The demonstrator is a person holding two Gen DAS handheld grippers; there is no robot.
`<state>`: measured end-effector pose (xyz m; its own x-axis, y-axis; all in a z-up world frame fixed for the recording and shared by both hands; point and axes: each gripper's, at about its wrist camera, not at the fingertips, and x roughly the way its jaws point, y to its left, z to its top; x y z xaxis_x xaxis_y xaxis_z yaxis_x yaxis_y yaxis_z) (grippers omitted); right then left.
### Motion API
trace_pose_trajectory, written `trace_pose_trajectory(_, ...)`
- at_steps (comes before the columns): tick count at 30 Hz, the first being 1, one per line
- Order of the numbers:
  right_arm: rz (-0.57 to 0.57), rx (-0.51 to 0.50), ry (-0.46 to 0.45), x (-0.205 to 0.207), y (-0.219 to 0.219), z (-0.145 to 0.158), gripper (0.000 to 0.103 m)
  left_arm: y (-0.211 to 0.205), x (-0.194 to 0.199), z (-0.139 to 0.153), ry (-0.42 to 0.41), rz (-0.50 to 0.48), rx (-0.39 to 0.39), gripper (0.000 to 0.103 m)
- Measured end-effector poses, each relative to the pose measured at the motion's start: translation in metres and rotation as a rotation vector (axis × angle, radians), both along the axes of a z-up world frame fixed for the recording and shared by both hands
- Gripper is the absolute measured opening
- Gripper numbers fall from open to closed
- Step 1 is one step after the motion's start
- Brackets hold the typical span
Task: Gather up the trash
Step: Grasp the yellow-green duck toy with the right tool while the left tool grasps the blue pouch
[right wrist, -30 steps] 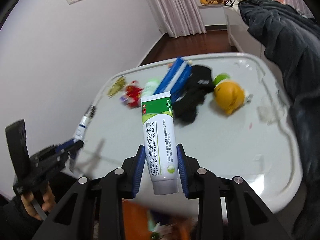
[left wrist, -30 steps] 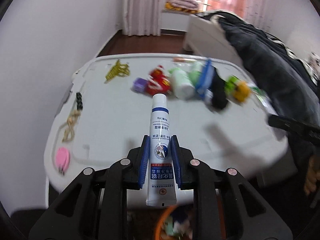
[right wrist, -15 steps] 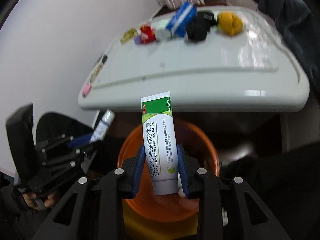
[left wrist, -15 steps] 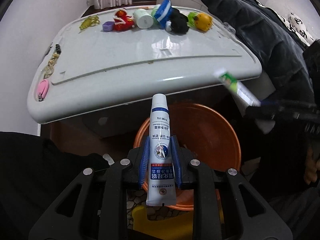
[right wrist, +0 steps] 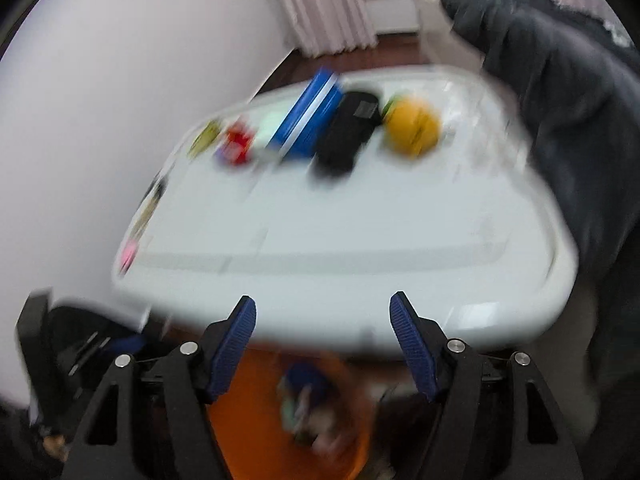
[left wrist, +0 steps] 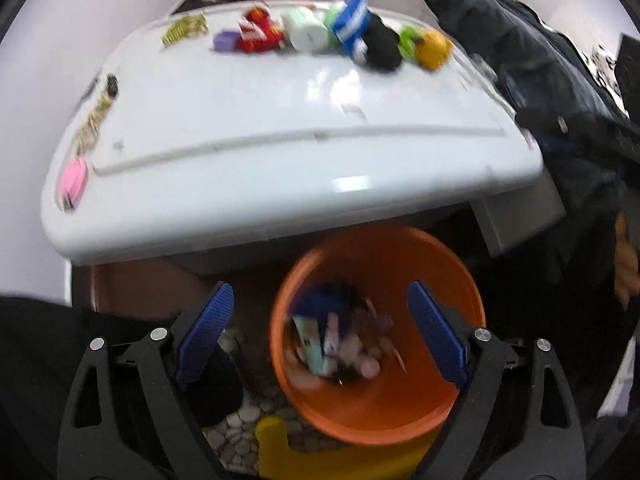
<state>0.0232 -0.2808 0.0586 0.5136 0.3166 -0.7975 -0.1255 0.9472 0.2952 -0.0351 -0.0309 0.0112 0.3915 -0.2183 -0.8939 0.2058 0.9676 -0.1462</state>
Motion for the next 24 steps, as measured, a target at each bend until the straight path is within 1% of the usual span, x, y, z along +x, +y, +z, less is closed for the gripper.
trace_pose_trajectory(3, -0.074, -0.022, -0.035, 0.054, -0.018, 0.004, 0.069, -0.001, 0.023, 0.008, -0.022, 0.037, -0.011, 0.087)
trace_pose_trajectory(7, -0.162, -0.047, -0.027, 0.119, -0.033, -0.003, 0.069, -0.001, 0.05, 0.018, -0.058, 0.066, -0.031, 0.087)
trace_pose_trajectory(8, -0.17, -0.07, -0.017, 0.136, -0.033, -0.007, 0.069, -0.002, 0.055, 0.02, -0.066, 0.069, -0.026, 0.087)
trace_pose_trajectory(10, -0.169, -0.101, -0.004, 0.156, -0.033, -0.012, 0.069, -0.007, 0.07, 0.024, -0.085, 0.072, -0.015, 0.087)
trace_pose_trajectory(13, -0.131, -0.138, 0.029, 0.195, -0.029, -0.015, 0.069, -0.012, 0.091, 0.029, -0.097, 0.071, -0.012, 0.087)
trace_pose_trajectory(14, -0.109, -0.145, 0.054, 0.208, -0.029, -0.016, 0.069, -0.012, 0.095, 0.03, -0.098, 0.07, -0.014, 0.087)
trace_pose_trajectory(16, -0.057, -0.155, 0.138, 0.236, -0.028, -0.019, 0.069, -0.013, 0.104, 0.035, -0.108, 0.063, -0.014, 0.087)
trace_pose_trajectory(19, 0.016, -0.22, 0.301, 0.271, -0.028, -0.029, 0.066, -0.014, 0.115, 0.042, -0.135, 0.056, -0.011, 0.087)
trace_pose_trajectory(20, 0.071, -0.241, 0.391, 0.281, -0.025, -0.039, 0.066, -0.014, 0.118, 0.044, -0.142, 0.054, -0.01, 0.087)
trace_pose_trajectory(22, 0.129, -0.24, 0.48, 0.289, -0.02, -0.051, 0.068, -0.015, 0.127, 0.046, -0.149, 0.051, -0.011, 0.087)
trace_pose_trajectory(23, 0.162, -0.247, 0.537, 0.294, -0.017, -0.061, 0.068, -0.016, 0.132, 0.046, -0.15, 0.047, -0.011, 0.087)
trace_pose_trajectory(24, 0.178, -0.253, 0.576, 0.296, -0.014, -0.071, 0.071, -0.02, 0.141, 0.045, -0.149, 0.044, -0.004, 0.087)
